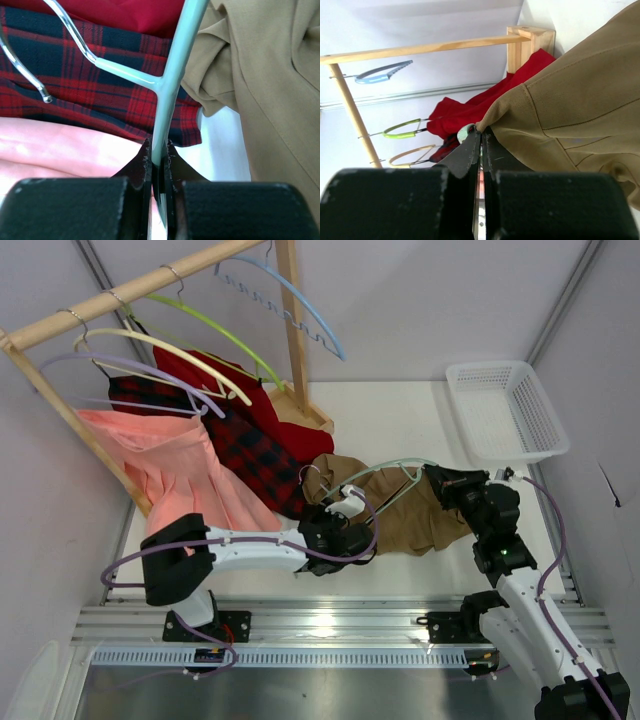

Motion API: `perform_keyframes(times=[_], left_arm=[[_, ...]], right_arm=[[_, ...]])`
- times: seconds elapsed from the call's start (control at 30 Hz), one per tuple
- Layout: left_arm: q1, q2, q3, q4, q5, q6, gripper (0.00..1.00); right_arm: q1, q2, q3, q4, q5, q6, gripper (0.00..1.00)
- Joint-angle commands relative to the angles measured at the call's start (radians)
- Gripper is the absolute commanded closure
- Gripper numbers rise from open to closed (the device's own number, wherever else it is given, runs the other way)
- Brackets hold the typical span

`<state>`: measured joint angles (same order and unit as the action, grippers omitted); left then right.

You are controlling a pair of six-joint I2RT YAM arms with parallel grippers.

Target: Place the skirt on the hanger

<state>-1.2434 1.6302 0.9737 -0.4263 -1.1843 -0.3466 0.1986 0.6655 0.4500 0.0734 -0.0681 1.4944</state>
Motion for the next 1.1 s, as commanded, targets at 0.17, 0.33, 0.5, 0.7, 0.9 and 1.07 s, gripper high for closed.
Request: perform_keyframes(times=[0.17, 0.33, 0.5, 0.7, 0.9, 1.07], left_arm=[[-0.036, 0.086, 0.023, -0.206, 0.064, -0.052, 1.00], [-0.036, 0.046, 0.025, -0.178, 0.104, -0.035, 1.00], [-0.036, 0.108, 0.111, -0.308, 0.078, -0.084, 1.00], [-0.036, 0.139, 0.157, -0.382, 0.090, -0.124, 1.00], [-0.036, 0.125, 0.117, -0.376, 0.092, -0.140, 1.00], [-0.036, 0.126, 0.083, -0.379, 0.060, -0.149, 1.00]], right_arm=[[0.001, 0.011, 0.042, 0.267, 0.014, 0.067, 1.00], [0.016, -0.009, 0.072, 0.230, 0.040, -0.025, 1.00], [0.065, 0.022, 0.168, 0.175, 0.014, -0.288, 1.00], [0.157, 0.072, 0.295, 0.090, 0.028, -0.586, 1.00], [0.170, 0.025, 0.312, 0.033, 0.105, -0.625, 1.00], [0.125, 0.028, 0.340, -0.017, 0.059, -0.522, 1.00]])
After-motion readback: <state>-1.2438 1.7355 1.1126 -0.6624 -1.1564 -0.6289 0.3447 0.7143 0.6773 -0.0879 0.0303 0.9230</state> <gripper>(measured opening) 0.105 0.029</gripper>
